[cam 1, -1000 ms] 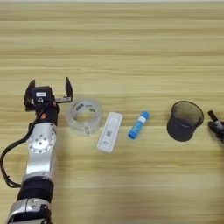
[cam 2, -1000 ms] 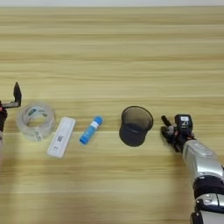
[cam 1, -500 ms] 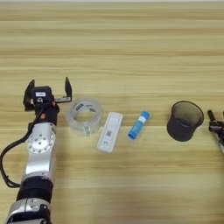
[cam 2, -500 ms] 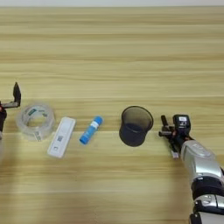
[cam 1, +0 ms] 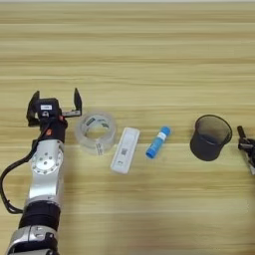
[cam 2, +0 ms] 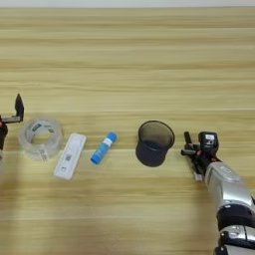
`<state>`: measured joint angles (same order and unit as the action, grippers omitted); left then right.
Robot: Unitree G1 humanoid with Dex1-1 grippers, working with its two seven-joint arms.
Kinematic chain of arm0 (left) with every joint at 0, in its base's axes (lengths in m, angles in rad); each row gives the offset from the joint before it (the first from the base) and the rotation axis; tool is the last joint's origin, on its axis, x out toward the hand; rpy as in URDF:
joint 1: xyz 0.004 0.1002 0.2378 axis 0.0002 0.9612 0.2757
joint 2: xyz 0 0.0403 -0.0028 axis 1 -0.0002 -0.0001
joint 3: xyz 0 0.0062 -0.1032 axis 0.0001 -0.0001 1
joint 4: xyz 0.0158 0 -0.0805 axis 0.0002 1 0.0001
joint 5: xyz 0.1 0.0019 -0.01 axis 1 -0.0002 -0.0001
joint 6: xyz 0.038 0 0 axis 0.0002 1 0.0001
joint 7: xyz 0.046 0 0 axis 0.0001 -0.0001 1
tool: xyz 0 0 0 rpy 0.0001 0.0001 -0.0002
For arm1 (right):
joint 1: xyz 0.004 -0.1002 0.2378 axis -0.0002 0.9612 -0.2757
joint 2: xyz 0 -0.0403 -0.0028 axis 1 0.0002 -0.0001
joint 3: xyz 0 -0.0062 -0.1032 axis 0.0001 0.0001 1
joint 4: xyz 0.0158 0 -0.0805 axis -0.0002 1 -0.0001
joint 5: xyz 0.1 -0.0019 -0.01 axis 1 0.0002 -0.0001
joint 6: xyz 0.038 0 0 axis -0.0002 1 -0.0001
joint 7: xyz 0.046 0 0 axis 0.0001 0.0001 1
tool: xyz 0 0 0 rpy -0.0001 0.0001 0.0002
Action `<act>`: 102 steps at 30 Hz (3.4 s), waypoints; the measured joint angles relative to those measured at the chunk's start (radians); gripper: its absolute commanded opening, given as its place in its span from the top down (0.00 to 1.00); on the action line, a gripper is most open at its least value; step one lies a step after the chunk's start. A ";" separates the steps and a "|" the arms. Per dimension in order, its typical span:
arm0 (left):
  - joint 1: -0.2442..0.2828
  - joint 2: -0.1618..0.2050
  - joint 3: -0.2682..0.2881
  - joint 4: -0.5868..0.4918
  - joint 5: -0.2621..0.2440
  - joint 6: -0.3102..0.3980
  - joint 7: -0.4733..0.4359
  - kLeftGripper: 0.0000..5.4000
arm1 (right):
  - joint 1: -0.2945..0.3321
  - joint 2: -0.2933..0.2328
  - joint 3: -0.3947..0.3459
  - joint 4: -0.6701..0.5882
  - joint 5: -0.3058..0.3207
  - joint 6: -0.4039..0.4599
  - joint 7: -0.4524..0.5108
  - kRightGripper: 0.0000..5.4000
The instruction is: Move the objects on the table
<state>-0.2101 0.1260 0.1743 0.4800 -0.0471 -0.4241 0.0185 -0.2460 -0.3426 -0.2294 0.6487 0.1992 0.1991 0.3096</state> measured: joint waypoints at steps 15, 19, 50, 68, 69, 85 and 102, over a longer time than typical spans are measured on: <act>0.001 0.000 0.000 -0.007 0.001 0.005 0.001 0.00 | 0.076 0.022 -0.015 -0.232 -0.023 -0.122 -0.093 0.86; 0.001 0.000 0.000 -0.007 0.001 0.006 0.001 0.00 | 0.080 0.022 -0.015 -0.269 -0.028 -0.124 -0.107 0.86; -0.003 0.000 -0.005 0.004 0.003 0.006 0.018 0.00 | 0.023 0.182 0.043 -0.599 0.074 -0.098 -0.101 0.86; -0.004 -0.005 -0.022 0.004 0.007 0.006 0.037 0.00 | 0.076 0.238 0.099 -0.612 0.126 -0.050 -0.056 0.86; -0.004 -0.005 -0.022 0.004 0.007 0.006 0.037 0.00 | 0.076 0.238 0.099 -0.612 0.126 -0.051 -0.055 0.86; -0.004 -0.006 -0.022 0.004 0.007 0.006 0.038 0.00 | 0.075 0.236 0.103 -0.517 0.098 -0.135 -0.033 0.86; -0.004 -0.007 -0.022 0.004 0.006 0.006 0.038 0.00 | 0.074 0.236 0.114 -0.483 0.063 -0.190 -0.017 0.86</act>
<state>-0.2136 0.1194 0.1521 0.4838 -0.0412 -0.4179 0.0568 -0.1716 -0.1070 -0.1158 0.1658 0.2618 0.0092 0.2924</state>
